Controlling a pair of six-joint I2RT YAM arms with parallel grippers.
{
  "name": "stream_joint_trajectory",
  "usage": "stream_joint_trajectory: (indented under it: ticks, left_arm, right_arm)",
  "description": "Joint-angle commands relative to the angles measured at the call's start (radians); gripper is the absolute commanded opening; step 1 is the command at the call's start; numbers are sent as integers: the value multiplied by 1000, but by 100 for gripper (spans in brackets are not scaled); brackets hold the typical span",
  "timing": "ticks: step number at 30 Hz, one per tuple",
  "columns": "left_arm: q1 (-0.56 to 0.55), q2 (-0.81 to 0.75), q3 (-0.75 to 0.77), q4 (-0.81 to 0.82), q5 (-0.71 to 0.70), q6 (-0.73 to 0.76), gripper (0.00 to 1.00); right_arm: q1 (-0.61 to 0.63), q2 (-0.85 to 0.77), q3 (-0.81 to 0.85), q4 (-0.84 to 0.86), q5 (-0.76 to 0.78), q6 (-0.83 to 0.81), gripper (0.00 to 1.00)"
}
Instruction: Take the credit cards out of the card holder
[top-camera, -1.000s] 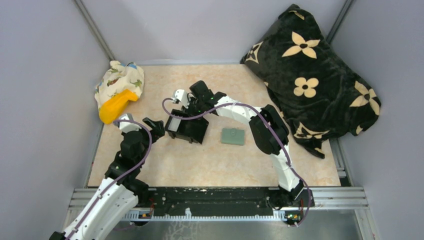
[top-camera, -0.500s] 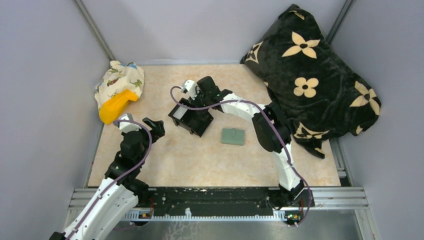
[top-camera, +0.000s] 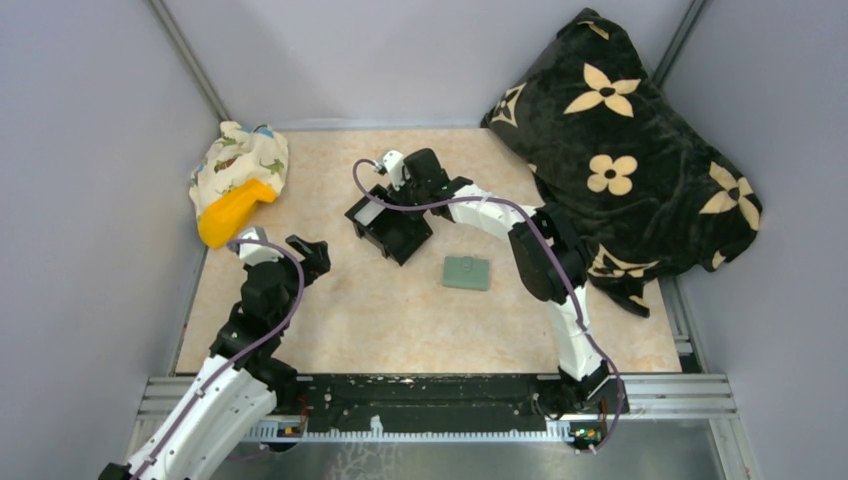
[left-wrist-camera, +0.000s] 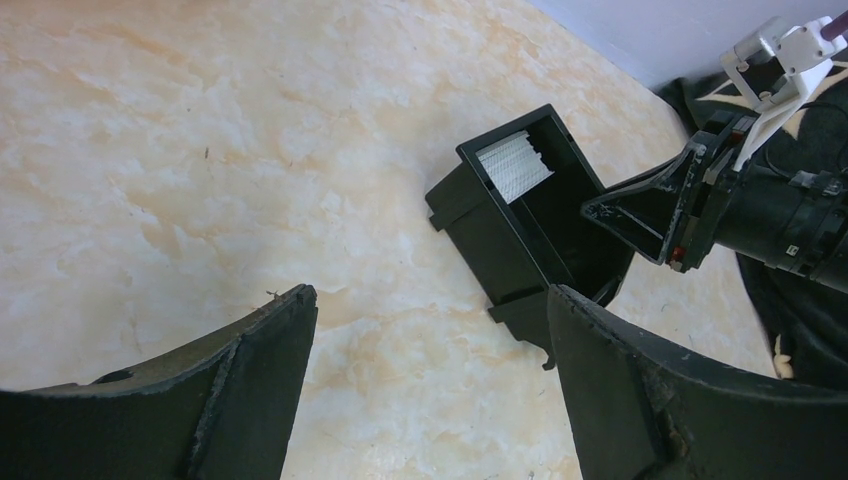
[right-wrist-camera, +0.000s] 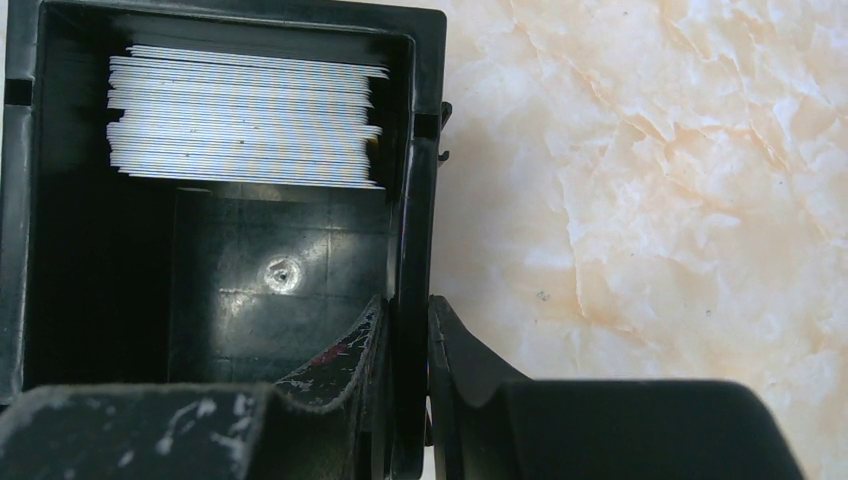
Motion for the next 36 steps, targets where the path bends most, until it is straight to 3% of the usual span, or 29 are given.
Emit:
stream_joint_trajectory:
  ticks: [1,3,9,13,23,28,32,34,35,36]
  left_arm:
    - [4,-2,-7,14,9,11,91]
    - [4,-1,-7,14,10,13,91]
    - [4,4,-10,22,14,15,91]
    - [4,8,-10,25,16,15,91]
    - [5,18,-15,32,30,21,94]
    - [4,15,-30,48,40,25,95]
    - [5,33,-36,93,109,63,94]
    - [5,61,-46,139,152,77,94]
    - [4,83,-50,168,182,82,95]
    - [3,109,-50,194,214,82,95]
  right_arm:
    - [-19,-53,-15,50,42,10,0]
    - [-19,-57,-13,49,35,13,1]
    - [-19,-84,-16,46,21,16,28]
    - [-19,-109,-33,56,25,12,40]
    - [-16,-186,-84,96,-28,29,48]
    - [-16,-268,-174,194,-34,36,49]
    - [-16,-370,-319,320,70,46,49]
    - [-16,-462,-448,464,188,72,49]
    - [-16,-522,-520,525,251,100,53]
    - [-17,-571,-595,599,326,134,67]
